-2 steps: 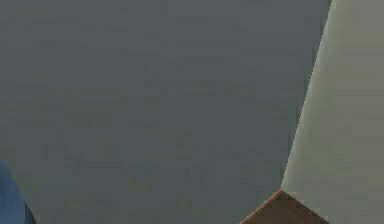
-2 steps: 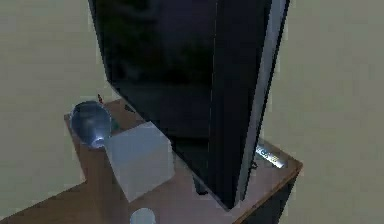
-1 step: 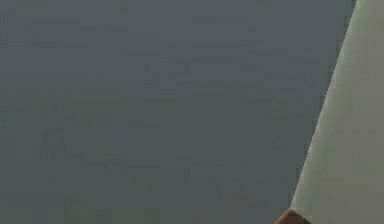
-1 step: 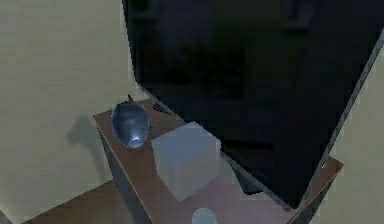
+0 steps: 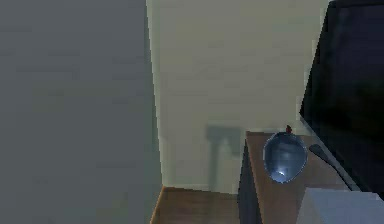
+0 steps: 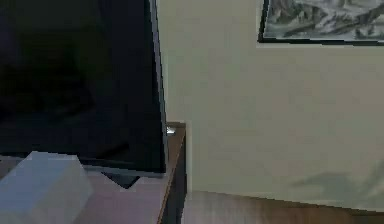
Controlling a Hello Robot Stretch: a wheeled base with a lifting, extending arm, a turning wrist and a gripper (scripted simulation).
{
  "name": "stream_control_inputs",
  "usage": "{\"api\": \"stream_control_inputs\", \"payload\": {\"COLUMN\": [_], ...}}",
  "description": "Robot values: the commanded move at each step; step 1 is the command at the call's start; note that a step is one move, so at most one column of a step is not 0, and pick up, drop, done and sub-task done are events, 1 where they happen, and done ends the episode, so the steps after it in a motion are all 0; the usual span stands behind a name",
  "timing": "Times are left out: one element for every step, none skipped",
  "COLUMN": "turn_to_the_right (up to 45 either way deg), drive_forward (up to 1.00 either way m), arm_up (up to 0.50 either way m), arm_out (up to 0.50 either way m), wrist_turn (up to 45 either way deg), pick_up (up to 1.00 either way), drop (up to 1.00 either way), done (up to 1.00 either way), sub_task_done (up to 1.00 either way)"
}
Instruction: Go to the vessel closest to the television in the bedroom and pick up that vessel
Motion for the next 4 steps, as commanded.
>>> {"api": "stream_control_inputs", "payload": {"turn_to_the_right": [0.0,0.0,0.0,0.0], "drive_forward": [0.8,0.0,0.0,0.0], "arm_up": [0.0,0.5,0.36,0.0], "arm_out": [0.0,0.0,0.0,0.02], "wrist_turn": [0.0,0.0,0.0,0.0], "pick_up": [0.0,0.0,0.0,0.0], "drop": [0.0,0.0,0.0,0.0], "done": [0.0,0.0,0.0,0.0], "sub_task_done": [0.0,0.0,0.0,0.0]}}
